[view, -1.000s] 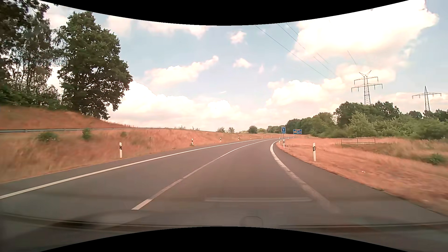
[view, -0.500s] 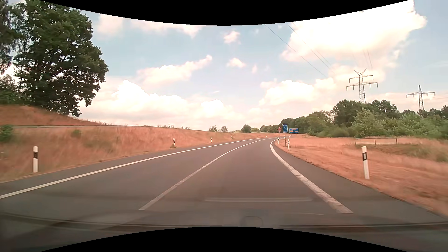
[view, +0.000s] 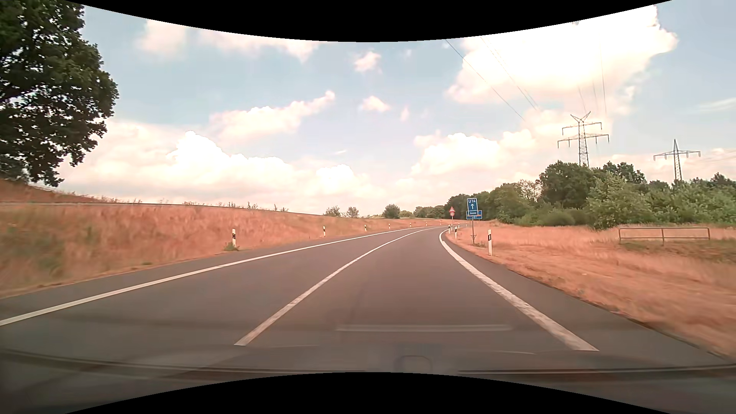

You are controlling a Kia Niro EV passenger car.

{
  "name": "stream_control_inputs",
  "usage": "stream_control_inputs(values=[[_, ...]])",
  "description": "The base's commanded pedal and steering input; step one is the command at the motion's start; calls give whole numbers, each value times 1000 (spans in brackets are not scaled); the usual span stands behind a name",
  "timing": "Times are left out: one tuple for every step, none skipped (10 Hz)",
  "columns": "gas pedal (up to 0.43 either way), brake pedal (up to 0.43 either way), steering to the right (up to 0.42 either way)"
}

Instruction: Follow the waypoints while adhering to traffic rules and regulations

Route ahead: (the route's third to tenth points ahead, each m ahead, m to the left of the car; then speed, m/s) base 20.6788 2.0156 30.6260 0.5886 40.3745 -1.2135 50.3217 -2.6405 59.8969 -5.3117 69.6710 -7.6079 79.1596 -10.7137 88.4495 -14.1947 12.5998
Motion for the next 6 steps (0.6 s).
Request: stream_control_inputs(values=[[319,0,25],[319,0,21],[319,0,20],[331,0,20],[331,0,20],[331,0,21]])
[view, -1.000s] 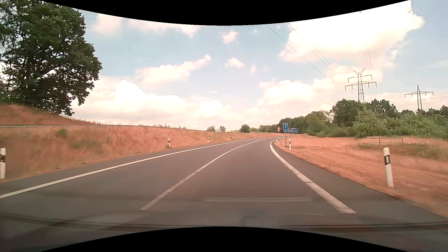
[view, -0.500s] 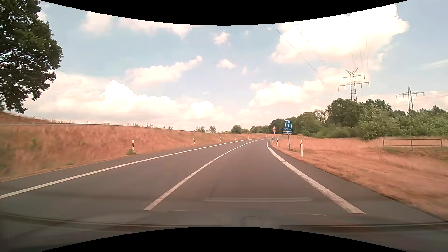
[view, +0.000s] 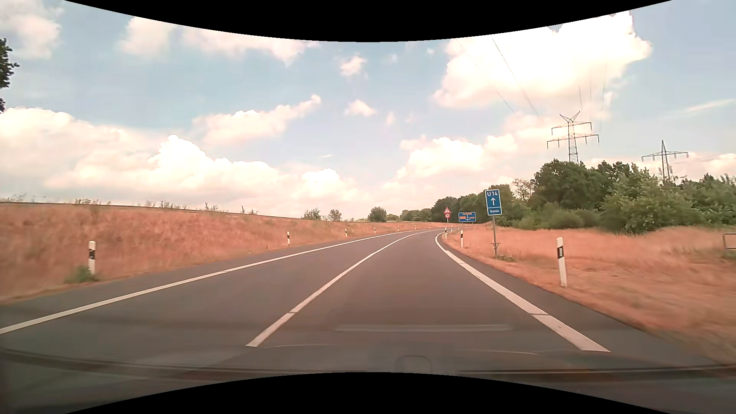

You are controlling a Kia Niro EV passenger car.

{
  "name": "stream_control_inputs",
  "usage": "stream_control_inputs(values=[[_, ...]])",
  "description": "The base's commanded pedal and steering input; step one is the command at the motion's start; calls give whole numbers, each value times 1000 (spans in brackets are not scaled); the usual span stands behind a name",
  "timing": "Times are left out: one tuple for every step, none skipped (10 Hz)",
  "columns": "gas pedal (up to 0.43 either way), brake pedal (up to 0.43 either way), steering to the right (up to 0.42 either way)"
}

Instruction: Follow the waypoints while adhering to traffic rules and regulations

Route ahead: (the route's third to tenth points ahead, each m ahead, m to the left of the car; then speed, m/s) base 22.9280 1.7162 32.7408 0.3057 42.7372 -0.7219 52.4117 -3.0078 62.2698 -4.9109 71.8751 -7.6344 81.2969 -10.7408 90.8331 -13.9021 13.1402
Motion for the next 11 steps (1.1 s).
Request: stream_control_inputs(values=[[331,0,24],[331,0,24],[331,0,23],[331,0,23],[331,0,25],[331,0,26],[331,0,26],[319,0,24],[319,0,22],[311,0,20],[280,0,20]])
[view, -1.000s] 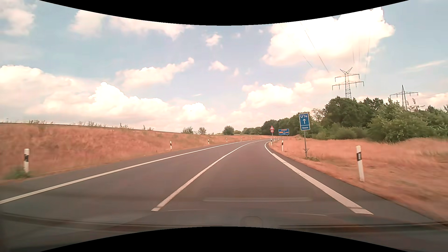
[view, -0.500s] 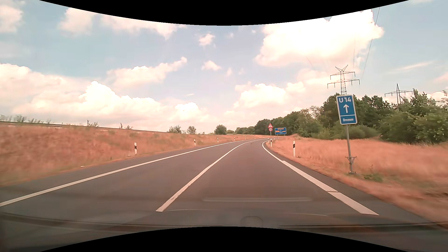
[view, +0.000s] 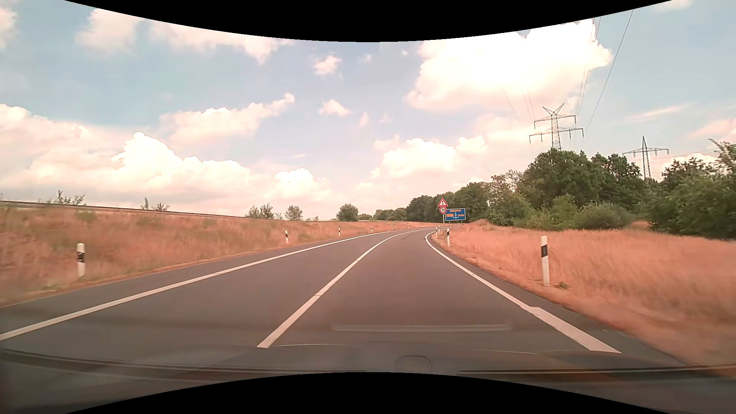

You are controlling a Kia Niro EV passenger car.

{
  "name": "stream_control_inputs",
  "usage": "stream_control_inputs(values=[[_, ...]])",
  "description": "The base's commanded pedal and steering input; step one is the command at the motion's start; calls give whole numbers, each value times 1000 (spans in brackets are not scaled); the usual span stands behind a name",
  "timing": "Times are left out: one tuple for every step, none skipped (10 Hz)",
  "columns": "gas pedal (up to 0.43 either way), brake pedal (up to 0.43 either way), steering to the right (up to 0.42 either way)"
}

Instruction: Follow the waypoints while adhering to traffic rules and regulations

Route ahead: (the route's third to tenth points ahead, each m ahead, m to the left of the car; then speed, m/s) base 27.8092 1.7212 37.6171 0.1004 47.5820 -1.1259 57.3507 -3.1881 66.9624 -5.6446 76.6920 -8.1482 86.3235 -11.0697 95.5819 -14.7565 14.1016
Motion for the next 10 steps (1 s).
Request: stream_control_inputs(values=[[260,0,17],[240,0,15],[240,0,16],[240,0,15],[240,0,15],[240,0,15],[228,0,15],[228,0,14],[228,0,13],[220,0,13]])
